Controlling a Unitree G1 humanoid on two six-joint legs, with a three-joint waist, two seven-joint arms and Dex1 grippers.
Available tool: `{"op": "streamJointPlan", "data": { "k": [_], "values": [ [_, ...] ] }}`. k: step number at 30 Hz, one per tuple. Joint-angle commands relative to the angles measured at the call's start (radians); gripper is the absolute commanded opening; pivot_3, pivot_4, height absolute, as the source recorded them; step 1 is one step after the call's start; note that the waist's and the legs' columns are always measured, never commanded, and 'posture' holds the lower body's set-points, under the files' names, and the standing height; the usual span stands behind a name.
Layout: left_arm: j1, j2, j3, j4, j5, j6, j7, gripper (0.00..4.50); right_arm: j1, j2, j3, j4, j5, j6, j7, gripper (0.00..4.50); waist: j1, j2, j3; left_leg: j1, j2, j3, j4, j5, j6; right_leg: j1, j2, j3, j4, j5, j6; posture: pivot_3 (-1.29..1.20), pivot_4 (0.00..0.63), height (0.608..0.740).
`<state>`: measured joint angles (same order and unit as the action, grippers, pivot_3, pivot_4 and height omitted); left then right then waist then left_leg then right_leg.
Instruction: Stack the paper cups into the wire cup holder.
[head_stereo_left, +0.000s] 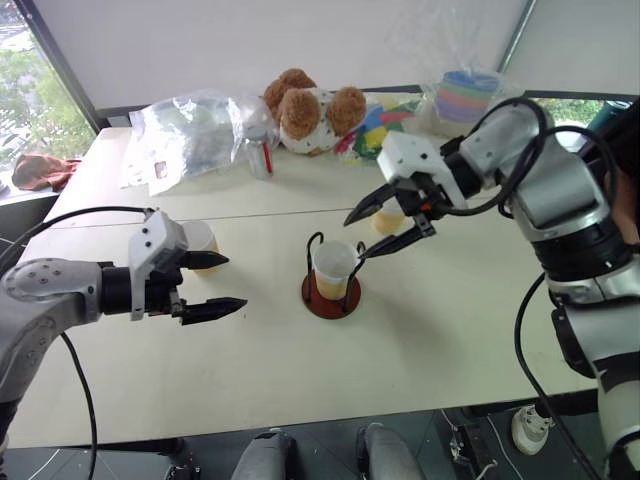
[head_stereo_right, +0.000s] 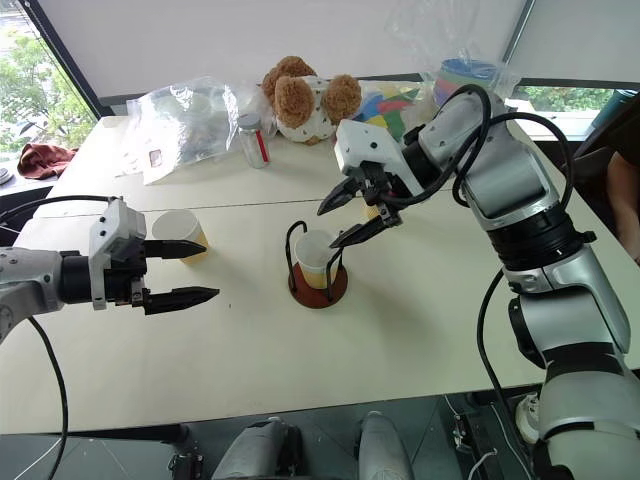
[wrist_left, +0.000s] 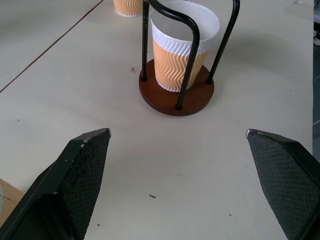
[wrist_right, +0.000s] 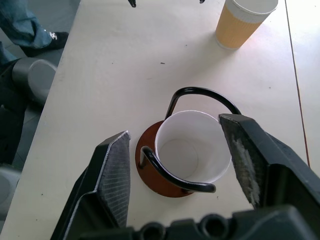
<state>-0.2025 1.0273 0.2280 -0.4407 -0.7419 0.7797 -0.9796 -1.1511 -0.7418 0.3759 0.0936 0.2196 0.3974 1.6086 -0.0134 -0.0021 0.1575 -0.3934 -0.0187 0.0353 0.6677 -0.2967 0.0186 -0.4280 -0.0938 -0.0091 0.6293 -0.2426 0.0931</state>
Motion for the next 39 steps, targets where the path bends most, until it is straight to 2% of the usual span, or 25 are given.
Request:
{"op": "streamJointPlan", "data": {
  "k": [1, 6, 7, 10, 15, 24, 27, 30, 31, 39],
  "values": [
    [-0.044, 0.019, 0.054, -0.022, -0.045, 0.02, -0.004, 4.5, -0.113, -0.003, -0.053, 0.266, -0.104, -0.125, -0.111, 2.79, -0.001, 0.0, 0.0, 0.0, 0.0, 0.0, 0.0, 0.0, 0.0, 0.0, 0.0, 0.0, 0.0, 0.0, 0.0, 0.0, 0.15, 0.74],
    [-0.053, 0.111, 0.076, -0.035, -0.02, 0.031, -0.038, 4.5, -0.175, 0.087, -0.001, 0.687, -0.256, -0.396, -0.266, 2.79, -0.006, -0.004, 0.0, 0.001, -0.001, 0.0, 0.0, 0.001, -0.002, 0.001, 0.0, 0.0, 0.0, 0.0, 0.0, 0.0, 0.15, 0.74],
    [-0.045, 0.126, 0.08, -0.036, -0.008, 0.025, -0.04, 4.5, -0.185, 0.105, -0.001, 0.745, -0.275, -0.432, -0.284, 2.79, -0.008, -0.004, 0.0, 0.001, -0.001, 0.0, -0.001, 0.004, -0.007, 0.001, 0.0, 0.0, 0.0, 0.0, 0.0, 0.0, 0.15, 0.74],
    [-0.06, 0.115, 0.123, -0.034, -0.061, 0.057, -0.015, 4.5, -0.212, 0.149, 0.006, 0.904, -0.338, -0.53, -0.336, 2.79, -0.013, -0.004, 0.002, 0.001, 0.0, 0.001, -0.002, 0.005, -0.01, -0.001, 0.001, 0.0, 0.0, 0.0, 0.0, 0.0, 0.15, 0.74],
    [-0.021, 0.104, 0.142, -0.047, -0.057, 0.06, 0.004, 4.5, -0.242, 0.193, 0.006, 1.052, -0.405, -0.609, -0.381, 2.79, -0.023, -0.004, 0.003, -0.001, 0.001, 0.001, -0.004, 0.006, -0.01, -0.002, 0.002, 0.0, 0.001, 0.0, 0.0, 0.0, 0.15, 0.74],
    [0.009, 0.077, 0.16, -0.061, -0.065, 0.059, 0.033, 4.5, -0.253, 0.22, 0.009, 1.156, -0.511, -0.648, -0.463, 2.79, -0.03, -0.004, 0.003, 0.0, 0.001, 0.0, -0.004, 0.006, -0.01, -0.001, 0.0, 0.001, 0.0, 0.0, 0.0, 0.0, 0.15, 0.74],
    [0.006, 0.072, 0.155, -0.055, -0.059, 0.053, 0.034, 4.5, -0.251, 0.228, 0.003, 1.165, -0.523, -0.65, -0.47, 1.91, -0.031, -0.004, 0.003, 0.0, 0.001, 0.0, -0.004, 0.006, -0.011, -0.001, 0.0, 0.001, 0.0, 0.0, 0.0, 0.0, 0.15, 0.74],
    [0.001, 0.068, 0.148, -0.047, -0.053, 0.045, 0.032, 4.5, -0.251, 0.236, 0.002, 1.172, -0.536, -0.649, -0.482, 0.34, -0.032, -0.004, 0.003, 0.0, 0.001, 0.0, -0.004, 0.006, -0.011, -0.001, 0.0, 0.001, 0.0, 0.0, 0.0, 0.0, 0.15, 0.74],
    [-0.002, 0.068, 0.145, -0.044, -0.05, 0.041, 0.031, 4.5, -0.251, 0.238, 0.002, 1.174, -0.54, -0.65, -0.485, 0.05, -0.032, -0.004, 0.003, 0.0, 0.001, 0.0, -0.004, 0.006, -0.011, -0.001, 0.0, 0.001, 0.0, 0.0, 0.0, 0.0, 0.15, 0.74],
    [-0.014, 0.067, 0.131, -0.027, -0.037, 0.024, 0.022, 4.5, -0.295, 0.215, -0.022, 1.159, -0.543, -0.694, -0.475, 0.05, -0.031, -0.004, 0.003, 0.0, 0.0, 0.0, -0.004, 0.006, -0.011, -0.001, -0.001, 0.001, 0.0, 0.0, 0.0, 0.0, 0.15, 0.74]
  ]
}}
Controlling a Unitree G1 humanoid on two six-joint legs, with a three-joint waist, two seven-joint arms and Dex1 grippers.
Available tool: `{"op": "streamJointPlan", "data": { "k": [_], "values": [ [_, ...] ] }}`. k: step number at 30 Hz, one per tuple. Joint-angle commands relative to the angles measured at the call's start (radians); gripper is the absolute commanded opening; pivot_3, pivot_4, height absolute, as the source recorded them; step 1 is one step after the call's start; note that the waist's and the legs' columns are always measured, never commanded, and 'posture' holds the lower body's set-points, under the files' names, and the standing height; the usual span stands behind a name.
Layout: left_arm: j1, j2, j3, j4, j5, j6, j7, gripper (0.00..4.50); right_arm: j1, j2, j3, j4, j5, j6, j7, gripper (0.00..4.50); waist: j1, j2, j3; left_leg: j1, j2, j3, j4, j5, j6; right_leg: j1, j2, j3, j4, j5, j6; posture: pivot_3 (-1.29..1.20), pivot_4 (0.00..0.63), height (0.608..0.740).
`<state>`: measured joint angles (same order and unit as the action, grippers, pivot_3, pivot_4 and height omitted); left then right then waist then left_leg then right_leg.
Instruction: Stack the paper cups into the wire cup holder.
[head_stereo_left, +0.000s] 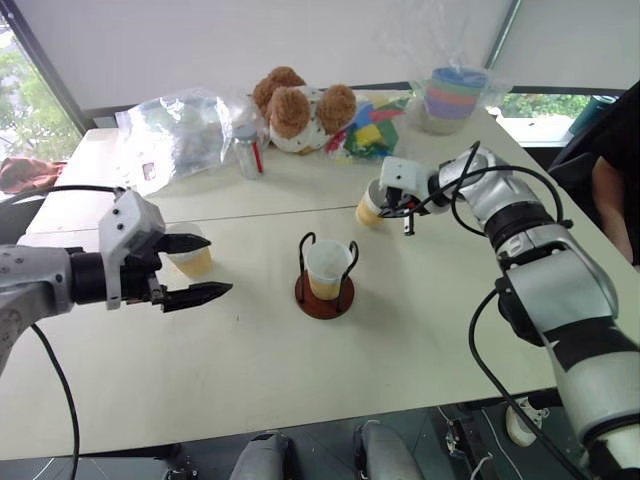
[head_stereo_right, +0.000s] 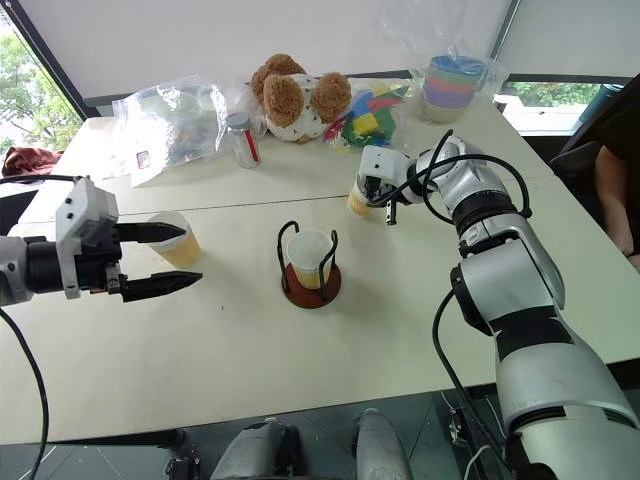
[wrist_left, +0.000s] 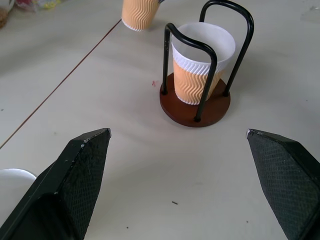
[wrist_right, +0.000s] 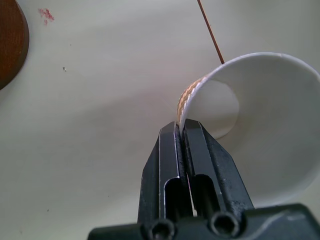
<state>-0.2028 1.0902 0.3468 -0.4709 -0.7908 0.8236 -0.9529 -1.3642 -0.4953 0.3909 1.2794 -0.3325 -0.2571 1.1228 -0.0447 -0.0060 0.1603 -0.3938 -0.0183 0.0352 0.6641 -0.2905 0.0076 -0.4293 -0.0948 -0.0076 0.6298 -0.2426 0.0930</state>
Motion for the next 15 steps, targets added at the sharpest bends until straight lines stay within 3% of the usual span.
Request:
{"op": "streamJointPlan", "data": {
  "k": [1, 7, 11, 15],
  "values": [
    [-0.011, 0.004, 0.013, 0.003, 0.013, -0.022, -0.006, 4.5, -0.096, -0.041, -0.041, -0.033, 0.011, -0.052, 0.022, 0.05, 0.0, 0.001, 0.001, 0.0, 0.0, 0.0, 0.0, 0.0, 0.0, 0.0, 0.0, 0.0, 0.0, 0.0, 0.0, 0.0, 0.15, 0.74],
    [0.004, 0.022, 0.009, 0.016, 0.027, -0.026, -0.043, 4.5, -0.214, -0.126, -0.105, -0.243, 0.226, 0.022, 0.445, 0.05, 0.0, 0.004, 0.005, 0.0, 0.001, 0.0, -0.001, 0.0, 0.0, -0.001, 0.003, -0.001, 0.0, 0.0, 0.0, 0.0, 0.15, 0.74],
    [-0.019, 0.03, -0.019, 0.04, 0.041, -0.037, -0.069, 4.5, -0.131, -0.28, 0.1, -0.681, 0.598, 0.3, 0.492, 0.05, 0.004, 0.003, 0.005, 0.0, 0.002, -0.002, -0.001, -0.001, 0.0, 0.0, 0.002, -0.001, 0.0, 0.0, 0.0, 0.0, 0.15, 0.74],
    [-0.066, 0.018, -0.064, 0.068, 0.058, -0.051, -0.08, 4.5, -0.099, -0.371, 0.227, -0.908, 0.789, 0.442, 0.492, 0.05, 0.006, 0.003, 0.005, 0.0, 0.0, -0.003, 0.001, -0.004, 0.005, 0.0, -0.002, -0.002, -0.001, 0.0, 0.0, 0.0, 0.15, 0.74]
  ]
}}
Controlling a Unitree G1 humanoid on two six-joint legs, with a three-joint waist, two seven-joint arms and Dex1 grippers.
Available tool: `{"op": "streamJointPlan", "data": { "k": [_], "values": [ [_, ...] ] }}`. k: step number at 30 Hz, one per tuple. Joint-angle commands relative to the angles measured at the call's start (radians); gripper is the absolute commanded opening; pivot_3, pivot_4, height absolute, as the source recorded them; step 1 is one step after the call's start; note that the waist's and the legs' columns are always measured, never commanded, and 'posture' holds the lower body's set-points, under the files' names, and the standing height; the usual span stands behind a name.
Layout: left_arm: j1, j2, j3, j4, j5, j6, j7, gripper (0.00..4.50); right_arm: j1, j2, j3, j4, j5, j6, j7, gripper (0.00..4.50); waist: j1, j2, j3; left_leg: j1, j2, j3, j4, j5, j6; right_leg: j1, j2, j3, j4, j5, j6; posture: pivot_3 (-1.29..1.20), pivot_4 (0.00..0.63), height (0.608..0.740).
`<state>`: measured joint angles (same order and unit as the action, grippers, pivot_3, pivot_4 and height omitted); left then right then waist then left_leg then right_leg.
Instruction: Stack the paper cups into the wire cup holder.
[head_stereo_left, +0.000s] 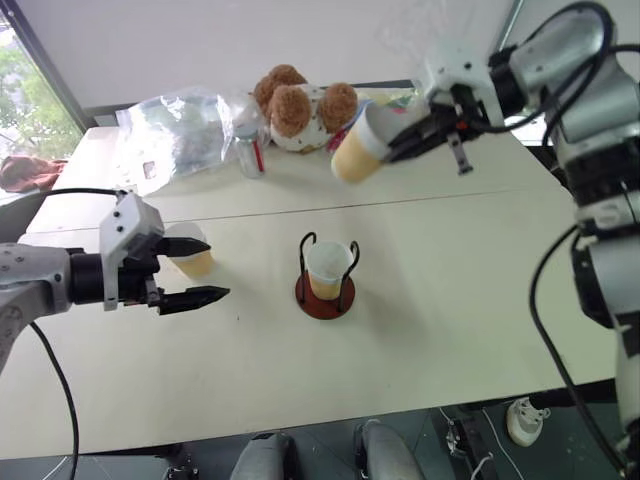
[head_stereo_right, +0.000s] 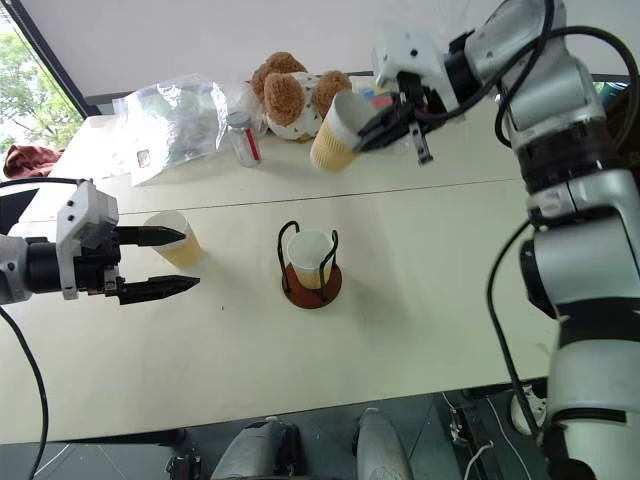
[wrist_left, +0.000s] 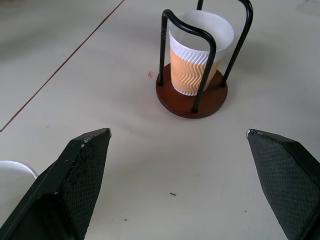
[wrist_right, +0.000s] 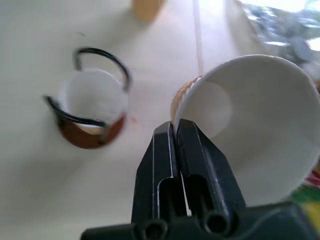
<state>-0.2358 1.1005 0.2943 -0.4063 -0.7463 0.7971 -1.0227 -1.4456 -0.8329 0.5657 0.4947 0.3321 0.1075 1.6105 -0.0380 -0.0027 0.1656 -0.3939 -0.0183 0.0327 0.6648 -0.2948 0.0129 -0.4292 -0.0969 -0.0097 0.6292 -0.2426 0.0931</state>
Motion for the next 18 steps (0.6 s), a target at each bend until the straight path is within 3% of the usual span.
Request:
{"op": "streamJointPlan", "data": {
  "k": [1, 18],
  "values": [
    [-0.04, 0.003, -0.019, 0.005, 0.015, -0.026, -0.011, 4.5, -0.016, -0.04, 0.073, -0.141, 0.142, 0.088, 0.004, 0.05, -0.001, 0.0, 0.0, 0.0, 0.0, 0.0, 0.0, 0.0, 0.0, 0.0, 0.0, 0.0, 0.0, 0.0, 0.0, 0.0, 0.15, 0.74],
    [-0.031, -0.053, -0.023, -0.024, 0.013, -0.014, 0.029, 4.5, -0.035, 0.004, 0.227, -0.109, 0.147, 0.002, 0.004, 0.05, 0.002, 0.0, 0.0, -0.001, 0.0, 0.0, 0.001, 0.0, 0.001, -0.002, 0.0, 0.0, 0.001, 0.0, 0.0, 0.0, 0.15, 0.74]
  ]
}}
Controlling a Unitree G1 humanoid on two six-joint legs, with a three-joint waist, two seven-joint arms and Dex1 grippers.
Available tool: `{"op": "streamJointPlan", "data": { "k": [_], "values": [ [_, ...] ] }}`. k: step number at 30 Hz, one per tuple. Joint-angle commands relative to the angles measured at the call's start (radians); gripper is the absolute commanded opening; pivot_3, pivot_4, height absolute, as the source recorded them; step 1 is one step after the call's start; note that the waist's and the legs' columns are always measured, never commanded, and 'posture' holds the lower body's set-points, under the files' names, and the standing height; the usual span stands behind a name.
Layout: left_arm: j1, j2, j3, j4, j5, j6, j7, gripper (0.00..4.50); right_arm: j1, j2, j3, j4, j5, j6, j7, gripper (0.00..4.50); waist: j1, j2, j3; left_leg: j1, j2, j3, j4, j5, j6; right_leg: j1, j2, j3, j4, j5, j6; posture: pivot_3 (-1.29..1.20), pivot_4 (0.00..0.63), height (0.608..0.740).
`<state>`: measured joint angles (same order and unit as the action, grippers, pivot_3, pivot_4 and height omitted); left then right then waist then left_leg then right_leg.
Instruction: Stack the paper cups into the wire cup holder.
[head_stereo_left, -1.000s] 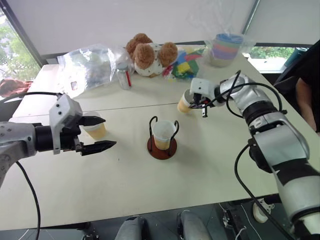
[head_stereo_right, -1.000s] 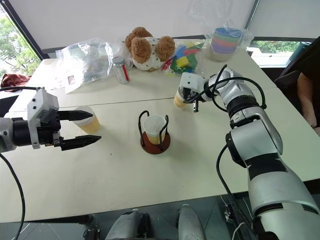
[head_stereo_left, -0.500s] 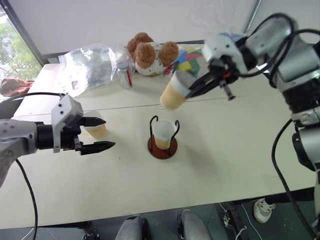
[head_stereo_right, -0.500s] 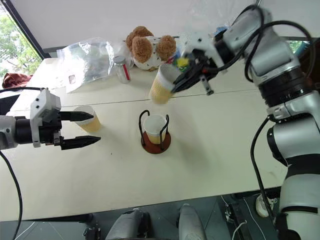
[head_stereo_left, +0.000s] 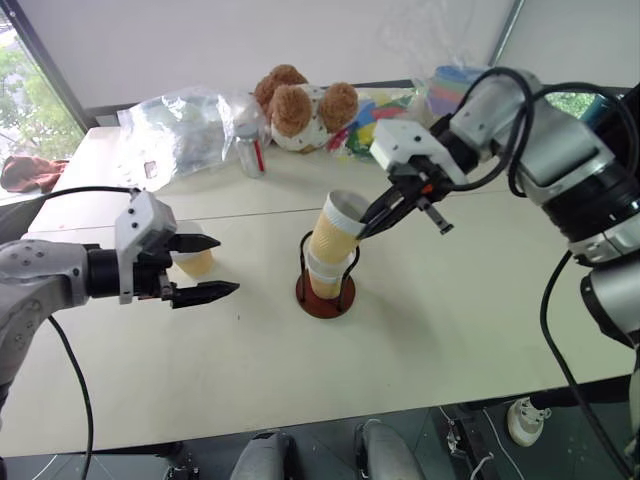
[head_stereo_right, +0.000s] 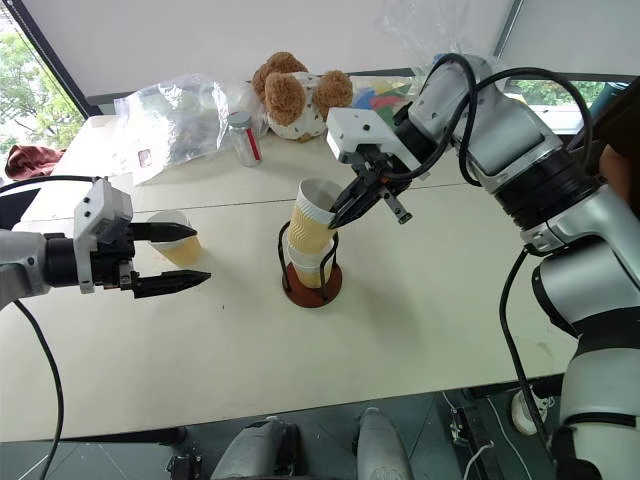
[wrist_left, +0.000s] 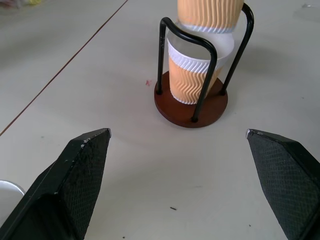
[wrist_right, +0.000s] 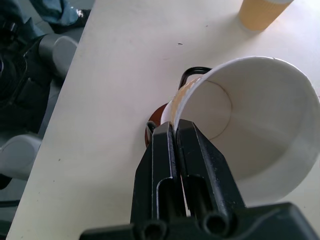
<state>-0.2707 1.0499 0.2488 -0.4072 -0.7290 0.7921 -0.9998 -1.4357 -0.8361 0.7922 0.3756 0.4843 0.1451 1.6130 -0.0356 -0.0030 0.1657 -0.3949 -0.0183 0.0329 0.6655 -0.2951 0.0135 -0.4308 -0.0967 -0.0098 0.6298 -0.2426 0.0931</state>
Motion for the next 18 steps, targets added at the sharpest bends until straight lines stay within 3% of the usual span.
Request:
{"op": "streamJointPlan", "data": {
  "k": [1, 5, 6, 8, 15, 18],
  "values": [
    [0.006, -0.004, 0.024, -0.026, -0.005, -0.008, 0.009, 4.5, -0.049, 0.012, 0.007, 0.018, -0.008, -0.045, 0.001, 0.05, 0.0, 0.0, 0.0, 0.0, 0.0, 0.0, 0.0, 0.0, 0.0, 0.0, 0.0, 0.0, 0.0, 0.0, 0.0, 0.0, 0.15, 0.74],
    [0.013, -0.01, 0.038, -0.032, -0.012, -0.004, 0.015, 4.5, -0.062, 0.025, 0.03, 0.046, -0.033, -0.092, 0.001, 0.05, -0.001, 0.0, 0.0, 0.0, 0.0, 0.0, 0.0, 0.001, -0.001, 0.0, 0.0, 0.0, 0.0, 0.0, 0.0, 0.0, 0.15, 0.74],
    [0.014, -0.01, 0.04, -0.032, -0.014, -0.004, 0.016, 4.5, -0.063, 0.028, 0.031, 0.051, -0.038, -0.1, 0.001, 0.29, 0.0, 0.0, 0.0, 0.0, 0.0, 0.0, 0.0, 0.001, -0.001, 0.0, 0.0, 0.0, 0.0, 0.0, 0.0, 0.0, 0.15, 0.74],
    [0.014, -0.009, 0.042, -0.031, -0.015, -0.004, 0.016, 4.5, -0.066, 0.032, 0.033, 0.056, -0.04, -0.107, 0.001, 0.85, 0.0, 0.0, 0.0, 0.0, 0.0, 0.0, 0.0, 0.001, -0.001, 0.0, 0.0, 0.0, 0.0, 0.0, 0.0, 0.0, 0.15, 0.74],
    [0.006, -0.008, 0.044, -0.018, -0.017, -0.01, 0.018, 4.5, -0.074, 0.043, 0.015, 0.069, -0.04, -0.113, 0.001, 4.37, 0.0, 0.0, 0.0, 0.0, 0.0, 0.0, 0.0, 0.001, -0.002, 0.0, 0.0, 0.0, 0.0, 0.0, 0.0, 0.0, 0.15, 0.74],
    [0.004, -0.003, 0.046, -0.01, -0.006, -0.018, 0.02, 4.5, -0.083, 0.048, -0.017, 0.093, -0.035, -0.101, 0.001, 4.37, 0.0, 0.0, 0.0, 0.0, 0.0, 0.0, 0.0, 0.001, -0.002, 0.0, 0.0, 0.0, 0.0, 0.0, 0.0, 0.0, 0.15, 0.74]
  ]
}}
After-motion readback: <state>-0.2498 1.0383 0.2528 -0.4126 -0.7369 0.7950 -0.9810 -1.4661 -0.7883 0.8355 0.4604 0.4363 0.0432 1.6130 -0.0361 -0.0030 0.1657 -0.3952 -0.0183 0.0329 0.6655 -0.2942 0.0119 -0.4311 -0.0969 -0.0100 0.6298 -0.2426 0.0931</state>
